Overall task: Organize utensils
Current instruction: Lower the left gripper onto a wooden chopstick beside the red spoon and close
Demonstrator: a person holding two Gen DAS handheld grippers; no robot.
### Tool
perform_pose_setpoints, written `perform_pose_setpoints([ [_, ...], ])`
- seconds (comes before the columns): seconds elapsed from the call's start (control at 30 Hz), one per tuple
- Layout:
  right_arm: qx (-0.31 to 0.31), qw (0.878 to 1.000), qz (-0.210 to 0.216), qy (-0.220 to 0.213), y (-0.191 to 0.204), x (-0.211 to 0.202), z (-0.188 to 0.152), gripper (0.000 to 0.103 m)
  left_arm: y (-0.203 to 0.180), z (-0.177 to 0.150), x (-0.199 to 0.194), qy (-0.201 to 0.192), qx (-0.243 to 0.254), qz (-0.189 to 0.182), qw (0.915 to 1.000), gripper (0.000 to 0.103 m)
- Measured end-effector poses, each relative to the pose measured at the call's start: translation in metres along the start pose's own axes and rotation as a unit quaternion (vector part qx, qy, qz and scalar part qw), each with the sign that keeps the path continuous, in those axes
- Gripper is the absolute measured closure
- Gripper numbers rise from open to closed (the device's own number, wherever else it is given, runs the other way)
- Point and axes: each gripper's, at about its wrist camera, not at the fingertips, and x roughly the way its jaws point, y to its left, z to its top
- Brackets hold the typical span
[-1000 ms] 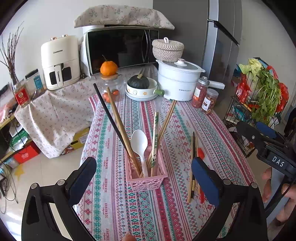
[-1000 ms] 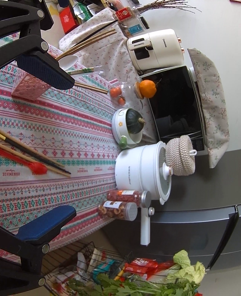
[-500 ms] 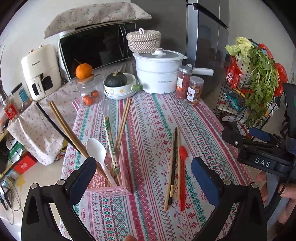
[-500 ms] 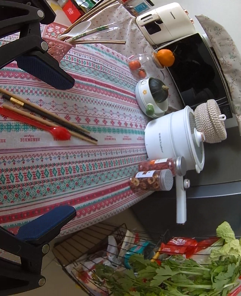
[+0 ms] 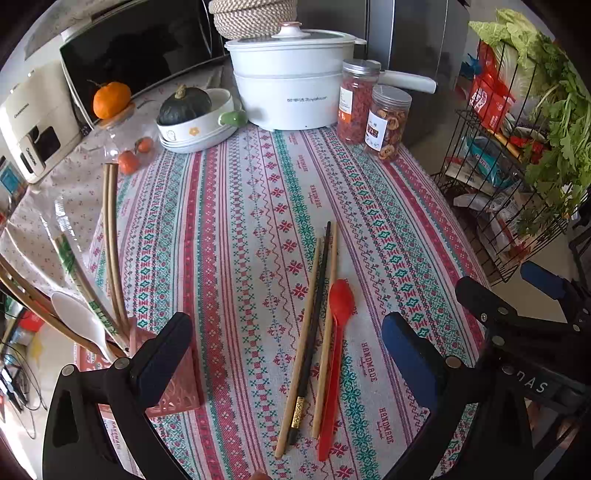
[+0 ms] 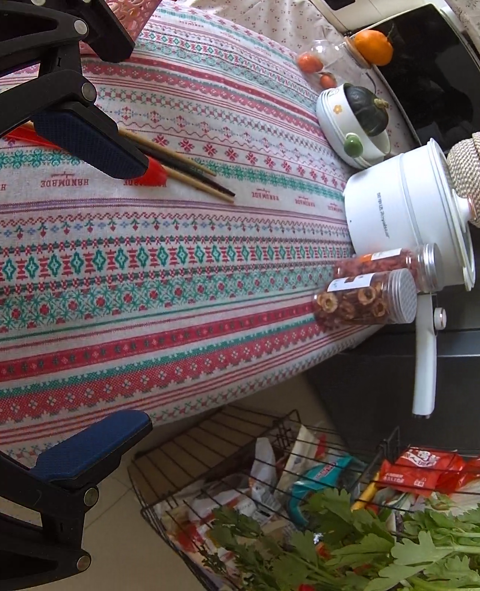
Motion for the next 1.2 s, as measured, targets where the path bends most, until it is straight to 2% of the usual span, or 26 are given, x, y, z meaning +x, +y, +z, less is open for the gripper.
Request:
perform_pose_setpoints([
  [0.07, 0.007, 1.0, -0.013, 0.01, -0.007, 0.007, 0.001, 0.0, -0.001, 0.008, 0.018, 0.016, -0.005, 0.006, 0.9998, 0.0],
  [0.13, 0.015, 1.0, 0.0, 0.022, -0.017, 0.014, 0.002, 0.0, 0.0, 0.013, 0.032, 0.024, -0.013, 0.013, 0.9995, 0.0],
  [0.47, 0.068, 0.996, 0.001, 0.058, -0.051, 0.038, 0.0, 0.0, 0.002, 0.037, 0.091, 0.057, -0.039, 0.023, 0.9974, 0.001],
  [0.57, 0.069, 0.996, 0.004, 0.06, -0.051, 0.04, 0.001, 0.0, 0.006, 0.041, 0.103, 0.068, -0.051, 0.0, 0.9964, 0.022],
  [0.63, 0.067, 0.996, 0.006, 0.06, -0.05, 0.041, 0.001, 0.0, 0.008, 0.042, 0.11, 0.081, -0.059, -0.017, 0.9949, 0.044],
  [0.73, 0.066, 0.996, 0.008, 0.06, -0.049, 0.042, 0.001, 0.0, 0.007, 0.041, 0.12, 0.095, -0.056, -0.03, 0.9935, 0.062],
  [0.87, 0.068, 0.996, 0.011, 0.061, -0.048, 0.044, 0.002, 0.0, 0.005, 0.04, 0.126, 0.093, -0.051, -0.035, 0.9938, 0.069],
  [1.07, 0.067, 0.996, 0.012, 0.063, -0.044, 0.046, 0.003, 0.0, -0.005, 0.039, 0.127, 0.093, -0.009, -0.028, 0.9952, 0.074],
  [1.1, 0.067, 0.996, 0.012, 0.064, -0.043, 0.047, 0.003, 0.0, -0.005, 0.04, 0.127, 0.096, -0.007, -0.029, 0.995, 0.091],
  [1.13, 0.066, 0.996, 0.013, 0.064, -0.042, 0.047, 0.003, 0.0, -0.005, 0.039, 0.126, 0.099, -0.004, -0.029, 0.9946, 0.097],
  [1.2, 0.064, 0.996, 0.014, 0.064, -0.04, 0.047, 0.003, 0.0, -0.005, 0.036, 0.123, 0.099, 0.003, -0.038, 0.9943, 0.097],
])
